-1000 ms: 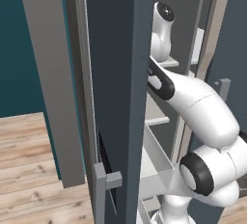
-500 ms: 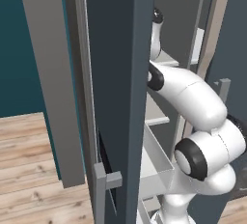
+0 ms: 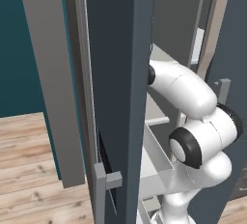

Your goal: Take the bell pepper, peach, and chicken drumstick from the freezer and place them in the bowl on the counter.

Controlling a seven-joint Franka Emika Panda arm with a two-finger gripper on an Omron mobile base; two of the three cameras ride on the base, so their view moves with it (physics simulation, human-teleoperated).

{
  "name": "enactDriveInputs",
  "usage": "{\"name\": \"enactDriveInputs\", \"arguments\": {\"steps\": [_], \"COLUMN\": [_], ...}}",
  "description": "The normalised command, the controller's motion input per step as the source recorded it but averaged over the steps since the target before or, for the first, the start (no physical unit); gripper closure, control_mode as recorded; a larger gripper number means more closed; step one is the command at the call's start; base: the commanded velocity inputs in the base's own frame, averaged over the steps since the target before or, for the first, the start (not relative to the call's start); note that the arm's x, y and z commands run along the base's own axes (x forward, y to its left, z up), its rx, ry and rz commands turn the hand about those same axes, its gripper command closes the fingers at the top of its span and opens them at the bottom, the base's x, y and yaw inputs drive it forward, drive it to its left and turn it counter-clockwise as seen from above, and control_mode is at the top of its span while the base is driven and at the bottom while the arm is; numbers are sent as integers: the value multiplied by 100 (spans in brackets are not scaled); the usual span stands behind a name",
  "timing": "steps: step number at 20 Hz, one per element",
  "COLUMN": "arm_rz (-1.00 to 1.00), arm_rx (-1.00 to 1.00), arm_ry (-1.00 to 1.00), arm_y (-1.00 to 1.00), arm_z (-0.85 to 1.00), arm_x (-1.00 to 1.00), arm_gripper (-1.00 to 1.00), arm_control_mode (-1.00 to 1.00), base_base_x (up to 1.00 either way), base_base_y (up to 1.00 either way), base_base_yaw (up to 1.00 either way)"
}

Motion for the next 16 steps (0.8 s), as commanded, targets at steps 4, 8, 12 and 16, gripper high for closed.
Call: {"name": "enactDriveInputs", "arguments": {"steps": [4, 8, 12, 16], "arm_rz": [0, 0, -2, -1], "arm_rx": [0, 0, -1, 0], "arm_ry": [0, 0, 0, 0], "arm_y": [0, 7, 38, 19], "arm_z": [-17, -17, -24, -19], "arm_x": [23, 29, 55, 33], "arm_gripper": [-100, -100, 100, 100], "arm_control_mode": [-100, -100, -100, -100], "base_base_x": [0, 0, 0, 0], "base_base_y": [0, 0, 0, 0], "base_base_yaw": [0, 0, 0, 0]}}
